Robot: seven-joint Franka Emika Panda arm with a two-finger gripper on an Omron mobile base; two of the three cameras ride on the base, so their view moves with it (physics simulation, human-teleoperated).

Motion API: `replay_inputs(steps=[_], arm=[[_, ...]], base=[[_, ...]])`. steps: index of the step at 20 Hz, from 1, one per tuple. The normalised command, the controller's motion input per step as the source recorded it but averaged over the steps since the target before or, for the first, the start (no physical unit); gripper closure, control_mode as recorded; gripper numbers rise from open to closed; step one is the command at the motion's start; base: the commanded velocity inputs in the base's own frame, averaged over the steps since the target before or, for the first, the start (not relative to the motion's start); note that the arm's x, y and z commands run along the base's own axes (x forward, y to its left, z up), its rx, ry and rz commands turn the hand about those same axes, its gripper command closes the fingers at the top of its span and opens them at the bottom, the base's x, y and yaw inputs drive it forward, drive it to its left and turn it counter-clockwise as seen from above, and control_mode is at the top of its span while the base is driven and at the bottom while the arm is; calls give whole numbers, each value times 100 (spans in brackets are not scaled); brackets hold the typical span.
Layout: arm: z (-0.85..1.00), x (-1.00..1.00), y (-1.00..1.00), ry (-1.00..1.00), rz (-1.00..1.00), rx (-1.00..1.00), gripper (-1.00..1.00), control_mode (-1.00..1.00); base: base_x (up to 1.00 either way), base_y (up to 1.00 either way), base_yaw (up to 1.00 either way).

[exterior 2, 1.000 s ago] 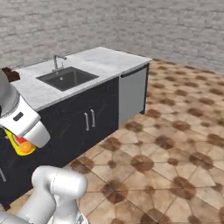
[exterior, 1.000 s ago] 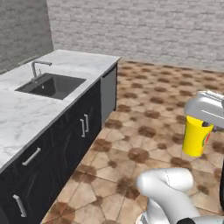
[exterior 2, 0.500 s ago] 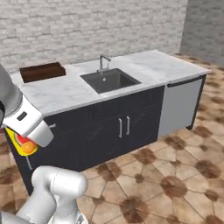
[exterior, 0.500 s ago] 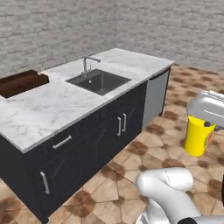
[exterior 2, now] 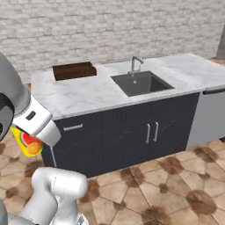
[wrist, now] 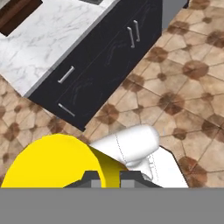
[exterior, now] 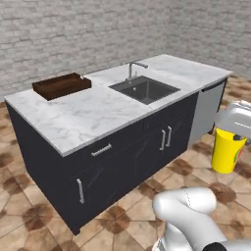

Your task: There is a tray on the dining counter. Grab the cup, mug, and pitcher and place them on the tray. The pitcher may be placed next to the tray if it cannot fit the tray.

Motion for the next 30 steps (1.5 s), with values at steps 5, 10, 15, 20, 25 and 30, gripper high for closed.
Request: replay_inputs(steps=[5, 10, 15, 20, 25, 30], arm=[[0, 0, 0, 0, 0, 0, 100, 100], [0, 0, 0, 0, 0, 0, 100, 100], [0, 0, 0, 0, 0, 0, 100, 100], [0, 0, 0, 0, 0, 0, 100, 100], [0, 0, 0, 0, 0, 0, 100, 100], [0, 0, 0, 0, 0, 0, 100, 100]], base=[[0, 100, 4], [1, 100, 0], [25, 100, -2], [53, 100, -18], [50, 100, -29], [11, 100, -30]])
